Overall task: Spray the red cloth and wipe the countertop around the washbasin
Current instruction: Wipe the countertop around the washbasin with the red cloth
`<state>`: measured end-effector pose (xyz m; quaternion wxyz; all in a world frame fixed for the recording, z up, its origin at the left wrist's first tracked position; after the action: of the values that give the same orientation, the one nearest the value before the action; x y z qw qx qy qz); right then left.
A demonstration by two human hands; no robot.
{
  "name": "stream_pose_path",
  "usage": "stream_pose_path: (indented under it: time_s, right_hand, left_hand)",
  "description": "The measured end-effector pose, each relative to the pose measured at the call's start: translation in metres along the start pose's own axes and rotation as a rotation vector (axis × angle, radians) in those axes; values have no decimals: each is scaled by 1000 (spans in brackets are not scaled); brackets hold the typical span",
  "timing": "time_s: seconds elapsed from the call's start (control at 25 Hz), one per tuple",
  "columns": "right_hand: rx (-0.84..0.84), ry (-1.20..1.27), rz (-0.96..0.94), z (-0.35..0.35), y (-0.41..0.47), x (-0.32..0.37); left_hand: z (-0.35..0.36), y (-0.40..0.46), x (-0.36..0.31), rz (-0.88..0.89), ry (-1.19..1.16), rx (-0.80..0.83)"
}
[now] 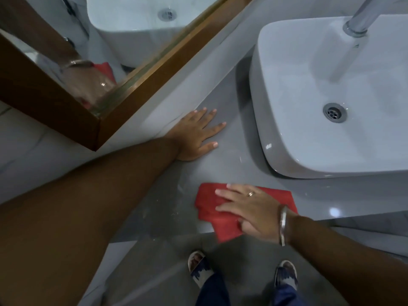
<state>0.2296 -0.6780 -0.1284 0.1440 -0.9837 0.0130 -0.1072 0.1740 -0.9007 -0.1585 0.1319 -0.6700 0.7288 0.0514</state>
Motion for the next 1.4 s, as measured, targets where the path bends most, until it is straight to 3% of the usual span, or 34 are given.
stream_pose_path:
  time_s: [0.08, 0.12, 0.2, 0.28, 0.36, 0.48, 0.6, 0.64, 0.72, 0.8, 0.84, 0.96, 1.04, 1.08, 1.12, 1.28, 1.32, 1.4]
  right_hand:
    - [-65, -7, 122, -8, 20, -10]
    - [-102, -84, 92, -9, 39, 1]
    - [-99, -171, -177, -4, 74, 53]
    - [-53, -74, -320, 3, 70, 79]
    - [-75, 14, -238, -3, 36, 51]
    - [-66, 78, 46, -7, -2, -24]
    - [-93, -29, 232, -13, 31, -36]
    - [-96, -92, 218, -10, 45, -17]
    - [-99, -192, -28, 1, 45, 21]
    - [-24, -219, -240, 5, 5, 19]
    - [3, -233, -247, 8, -14, 1]
    - [-44, -158, 91, 2, -34, -66]
    - [-88, -98, 337, 3, -10, -70]
    - [-108, -108, 367, 5, 2, -56]
    - [-134, -149, 300, 6, 10, -37]
    - [-65, -291, -335, 15, -27, -10]
    - [-45, -302, -392, 13, -35, -19]
    - [-72, -310, -281, 7, -27, -38]
  left_hand:
    - [1, 1, 1, 1, 5, -3]
    - [1, 1, 1, 0, 7, 3]
    - [0, 0, 0, -3, 11, 10]
    - [-1, 0, -1, -2, 6, 10]
    - [0, 1, 0, 10, -2, 15]
    - [-1, -1, 1, 10, 4, -9]
    - [0, 1, 0, 9, -1, 9]
    - [-1, 1, 0, 6, 0, 18]
    - [0, 0, 2, -10, -3, 20]
    - [0, 0, 1, -16, -2, 35]
    - [0, 0, 0, -15, -1, 45]
    - [-2, -1, -3, -57, -13, 85]
    - [-4, -3, -4, -99, -17, 138]
    - [-9, -4, -6, -120, -30, 153]
    - [-15, -8, -6, -151, -36, 166]
    - [-43, -58, -24, -154, 102, 204]
    - [-50, -81, -35, -143, 147, 199]
    - [-66, -133, -56, -152, 230, 112]
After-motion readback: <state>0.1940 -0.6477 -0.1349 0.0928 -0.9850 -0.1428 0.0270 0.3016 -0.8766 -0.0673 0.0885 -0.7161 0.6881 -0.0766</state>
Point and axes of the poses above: each hand's wrist, its own y-axis towards the middle knuckle, its own z-axis out of the palm, x = y × z, the point moved 7 cm from there along y, towards the middle knuckle, and after that the axes turned 11 degrees about -y, right-handed, at the moved point
